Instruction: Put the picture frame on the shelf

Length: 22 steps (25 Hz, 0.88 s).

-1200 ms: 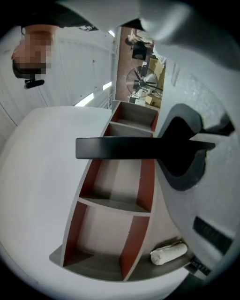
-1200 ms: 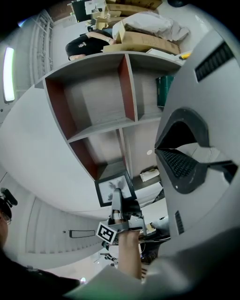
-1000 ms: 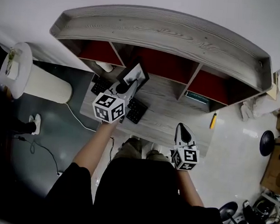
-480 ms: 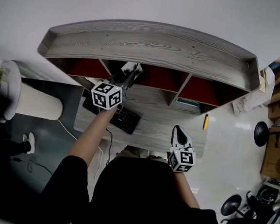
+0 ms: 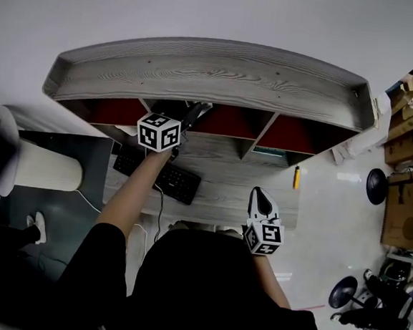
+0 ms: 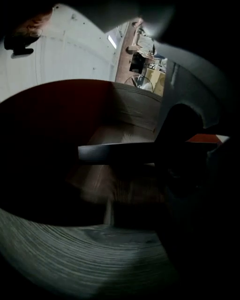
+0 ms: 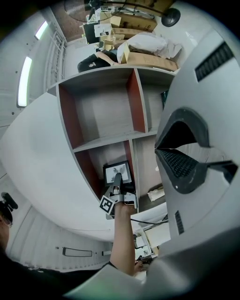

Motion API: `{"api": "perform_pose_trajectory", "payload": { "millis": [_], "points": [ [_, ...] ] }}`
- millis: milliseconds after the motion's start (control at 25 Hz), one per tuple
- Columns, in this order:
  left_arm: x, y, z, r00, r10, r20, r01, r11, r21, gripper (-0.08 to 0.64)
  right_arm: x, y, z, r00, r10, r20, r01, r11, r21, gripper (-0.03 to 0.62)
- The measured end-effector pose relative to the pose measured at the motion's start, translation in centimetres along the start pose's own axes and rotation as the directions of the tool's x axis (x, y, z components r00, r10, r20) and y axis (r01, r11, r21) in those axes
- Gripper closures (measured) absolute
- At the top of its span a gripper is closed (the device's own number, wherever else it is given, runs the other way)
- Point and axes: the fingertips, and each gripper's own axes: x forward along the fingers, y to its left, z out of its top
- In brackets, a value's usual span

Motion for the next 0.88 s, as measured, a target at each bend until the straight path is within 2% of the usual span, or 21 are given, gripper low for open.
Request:
{"api": "perform_pose_trajectory", "payload": {
  "millis": [200,360,520,760,880],
  "points": [
    [0.8,1.3,0.2,0.999,0.049,-0.021,-0.048,0.999,0.016,0.521,-0.1,-0.1,0.5,0.999,-0.037,0.014,0.037,0.999,0.004,0.578],
    [0.8,1.8,0.7,0.995,0.095,-0.002,-0.095,0.995,0.022,0.421,-0.5,-0.4,0.6,0.997,-0.069,0.019,0.069,0.998,0.005,0.578],
    [0.1,1.8,1.5,0.991,0.120,0.063,-0.119,0.993,-0.022,0.370,-0.8,-0.7,0.4,0.995,-0.098,0.021,0.098,0.995,0.012,0.578],
    [-1.8,1.4,2.2,0.973,0.171,0.155,-0.164,0.985,-0.055,0.365,-0.8,-0.1,0.3,0.993,-0.113,0.022,0.113,0.994,0.014,0.578],
    [-2.0,1.7,2.1,0.968,0.190,0.166,-0.183,0.981,-0.055,0.416,-0.8,0.3,0.4,0.993,-0.116,0.019,0.115,0.993,0.012,0.578]
  ]
}}
